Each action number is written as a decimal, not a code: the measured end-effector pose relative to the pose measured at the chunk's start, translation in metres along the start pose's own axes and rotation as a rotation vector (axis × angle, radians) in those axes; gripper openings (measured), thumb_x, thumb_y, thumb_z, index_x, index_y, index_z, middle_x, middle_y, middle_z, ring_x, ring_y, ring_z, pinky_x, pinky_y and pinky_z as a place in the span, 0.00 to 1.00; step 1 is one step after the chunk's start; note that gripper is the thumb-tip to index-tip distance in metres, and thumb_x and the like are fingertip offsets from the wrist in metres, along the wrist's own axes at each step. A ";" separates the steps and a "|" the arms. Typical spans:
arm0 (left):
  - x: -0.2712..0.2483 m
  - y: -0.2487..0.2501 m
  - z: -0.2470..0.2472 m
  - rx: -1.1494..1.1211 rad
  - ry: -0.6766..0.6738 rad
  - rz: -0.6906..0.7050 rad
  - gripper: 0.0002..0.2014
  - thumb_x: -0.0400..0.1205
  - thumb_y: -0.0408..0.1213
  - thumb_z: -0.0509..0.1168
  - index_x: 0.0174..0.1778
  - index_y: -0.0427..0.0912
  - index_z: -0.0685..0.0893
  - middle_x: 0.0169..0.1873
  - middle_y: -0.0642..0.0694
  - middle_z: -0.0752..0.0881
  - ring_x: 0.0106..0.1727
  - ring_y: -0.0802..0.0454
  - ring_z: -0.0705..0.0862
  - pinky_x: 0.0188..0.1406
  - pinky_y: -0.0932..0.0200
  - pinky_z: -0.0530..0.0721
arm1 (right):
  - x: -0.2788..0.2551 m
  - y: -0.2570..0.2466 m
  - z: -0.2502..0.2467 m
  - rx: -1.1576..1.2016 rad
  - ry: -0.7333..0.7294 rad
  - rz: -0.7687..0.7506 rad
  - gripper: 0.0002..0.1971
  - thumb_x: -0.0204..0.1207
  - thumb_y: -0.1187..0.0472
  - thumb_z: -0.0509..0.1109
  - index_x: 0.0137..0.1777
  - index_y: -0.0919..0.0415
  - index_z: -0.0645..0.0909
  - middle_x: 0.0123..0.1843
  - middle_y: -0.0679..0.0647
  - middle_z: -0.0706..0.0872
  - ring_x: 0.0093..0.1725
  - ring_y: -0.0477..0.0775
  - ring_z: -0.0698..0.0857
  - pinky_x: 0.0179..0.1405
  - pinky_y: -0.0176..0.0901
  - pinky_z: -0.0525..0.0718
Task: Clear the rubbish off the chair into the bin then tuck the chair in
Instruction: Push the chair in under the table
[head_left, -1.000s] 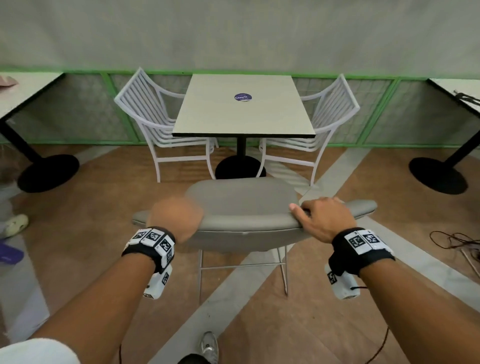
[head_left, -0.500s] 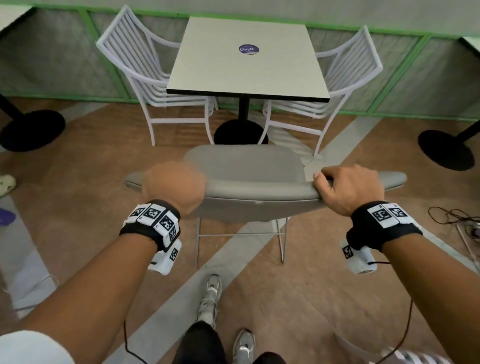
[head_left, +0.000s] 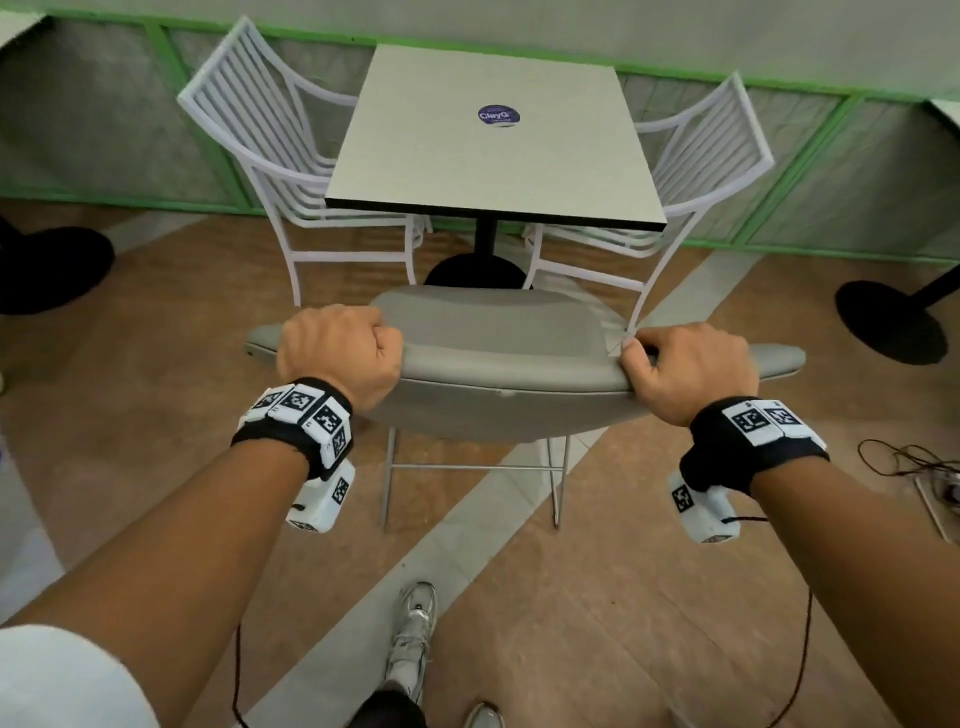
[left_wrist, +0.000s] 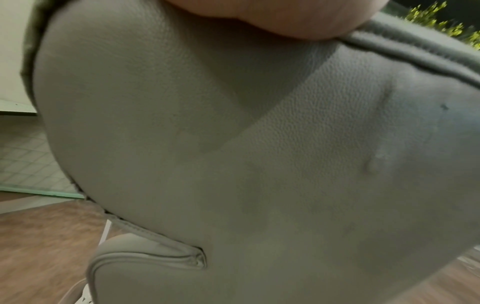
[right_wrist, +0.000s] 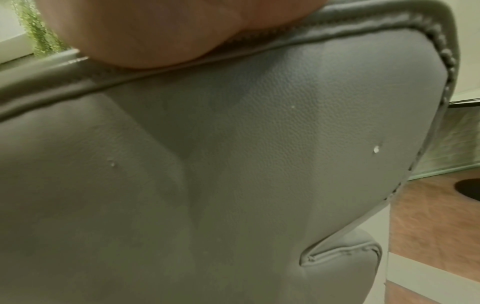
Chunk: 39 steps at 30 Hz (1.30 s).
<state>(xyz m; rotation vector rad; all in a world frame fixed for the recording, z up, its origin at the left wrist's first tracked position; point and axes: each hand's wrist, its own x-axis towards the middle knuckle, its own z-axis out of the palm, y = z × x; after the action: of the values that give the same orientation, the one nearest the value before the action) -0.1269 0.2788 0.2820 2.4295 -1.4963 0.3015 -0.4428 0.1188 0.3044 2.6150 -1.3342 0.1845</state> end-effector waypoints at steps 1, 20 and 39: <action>0.007 -0.001 0.002 0.005 0.003 0.002 0.18 0.73 0.47 0.49 0.28 0.43 0.80 0.24 0.46 0.80 0.27 0.39 0.77 0.27 0.56 0.63 | 0.007 0.000 0.001 0.003 0.000 0.007 0.24 0.81 0.39 0.52 0.41 0.51 0.86 0.29 0.54 0.80 0.31 0.63 0.77 0.28 0.44 0.65; 0.131 -0.007 0.037 -0.002 -0.002 -0.008 0.18 0.77 0.51 0.48 0.45 0.49 0.82 0.27 0.48 0.82 0.31 0.41 0.79 0.36 0.52 0.74 | 0.137 0.012 0.035 0.052 0.015 0.046 0.23 0.77 0.40 0.50 0.36 0.51 0.82 0.25 0.52 0.77 0.30 0.63 0.77 0.29 0.44 0.67; 0.246 -0.019 0.076 0.016 0.029 -0.026 0.21 0.77 0.51 0.47 0.39 0.48 0.85 0.24 0.47 0.81 0.29 0.42 0.78 0.30 0.56 0.66 | 0.252 0.018 0.059 0.177 0.096 0.049 0.17 0.79 0.42 0.55 0.52 0.46 0.84 0.44 0.52 0.91 0.44 0.64 0.86 0.36 0.46 0.71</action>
<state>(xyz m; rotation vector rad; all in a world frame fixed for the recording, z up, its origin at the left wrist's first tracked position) 0.0021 0.0551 0.2856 2.4446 -1.4547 0.3430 -0.3086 -0.1031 0.2995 2.6779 -1.4088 0.4492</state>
